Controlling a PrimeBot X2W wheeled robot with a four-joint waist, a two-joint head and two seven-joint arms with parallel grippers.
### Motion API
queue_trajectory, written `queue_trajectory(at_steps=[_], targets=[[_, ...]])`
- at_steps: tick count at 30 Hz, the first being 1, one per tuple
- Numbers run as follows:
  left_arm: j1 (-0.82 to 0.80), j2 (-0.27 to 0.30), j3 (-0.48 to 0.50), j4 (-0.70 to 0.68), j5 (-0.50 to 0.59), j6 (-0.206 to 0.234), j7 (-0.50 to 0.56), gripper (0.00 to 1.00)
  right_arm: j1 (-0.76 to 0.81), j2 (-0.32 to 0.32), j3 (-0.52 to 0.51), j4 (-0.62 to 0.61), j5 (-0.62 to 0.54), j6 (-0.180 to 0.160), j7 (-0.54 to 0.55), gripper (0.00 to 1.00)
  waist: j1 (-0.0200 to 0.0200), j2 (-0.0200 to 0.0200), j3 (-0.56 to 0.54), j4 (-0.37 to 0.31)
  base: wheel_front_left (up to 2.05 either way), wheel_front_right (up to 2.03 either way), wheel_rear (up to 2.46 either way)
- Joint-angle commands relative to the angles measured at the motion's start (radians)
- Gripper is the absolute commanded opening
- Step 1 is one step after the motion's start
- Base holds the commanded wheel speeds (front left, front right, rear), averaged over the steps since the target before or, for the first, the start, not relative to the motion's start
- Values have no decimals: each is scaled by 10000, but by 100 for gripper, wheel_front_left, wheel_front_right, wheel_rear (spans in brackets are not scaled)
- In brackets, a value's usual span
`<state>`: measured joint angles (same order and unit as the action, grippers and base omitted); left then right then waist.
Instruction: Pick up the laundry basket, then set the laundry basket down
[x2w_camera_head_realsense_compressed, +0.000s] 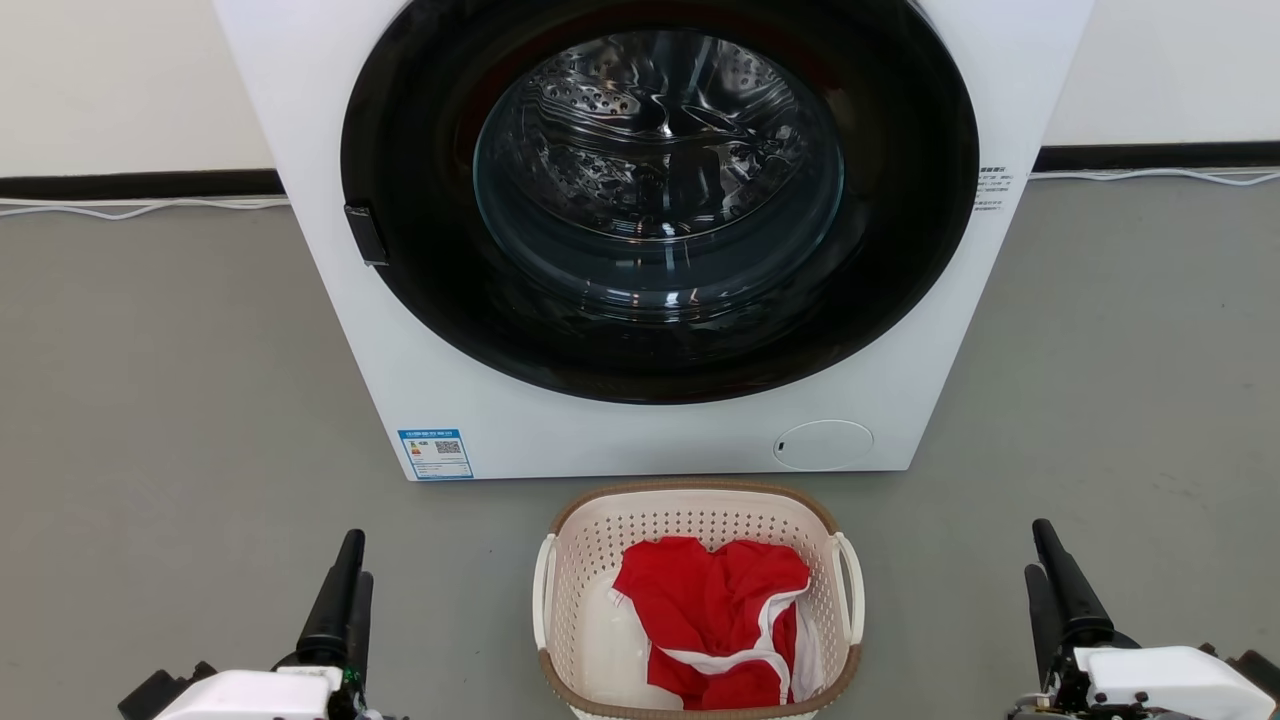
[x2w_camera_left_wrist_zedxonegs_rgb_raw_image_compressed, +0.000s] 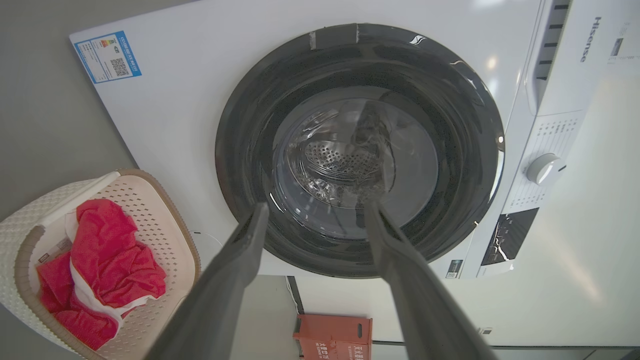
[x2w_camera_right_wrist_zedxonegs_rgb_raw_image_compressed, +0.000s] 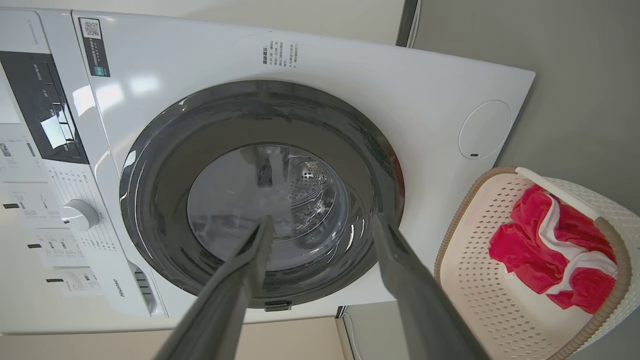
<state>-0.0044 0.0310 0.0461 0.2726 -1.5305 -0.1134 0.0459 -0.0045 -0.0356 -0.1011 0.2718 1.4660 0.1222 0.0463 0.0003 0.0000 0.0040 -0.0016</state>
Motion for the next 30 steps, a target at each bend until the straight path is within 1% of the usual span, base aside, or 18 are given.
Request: queue_trajectory(at_steps=[1, 10, 15, 22, 30], targets=[[-129, 75, -2, -367, 375, 90, -127, 100, -213, -84, 39, -367, -439, 23, -154, 100, -2, 0, 2, 0, 0, 0, 0], [-83, 85, -180, -598, 1531, 269, -390, 100, -218, -90, 67, -537, -2146, 28, -415, 100, -2, 0, 7, 3, 0, 0, 0], [-68, 91, -241, -698, 2414, 394, -537, 100, -228, -93, 150, -575, -3160, 31, -561, 100, -2, 0, -11, 14, 0, 0, 0], [-36, 99, -367, -823, 3860, 546, -743, 100, -283, -97, 264, -580, -4906, 36, -765, 100, -2, 0, -31, 18, 0, 0, 0], [15, 109, -425, -1009, 5363, 686, -978, 100, -347, -102, 383, -530, -6360, 41, -998, 100, -3, 0, -63, 12, 0, 0, 0]])
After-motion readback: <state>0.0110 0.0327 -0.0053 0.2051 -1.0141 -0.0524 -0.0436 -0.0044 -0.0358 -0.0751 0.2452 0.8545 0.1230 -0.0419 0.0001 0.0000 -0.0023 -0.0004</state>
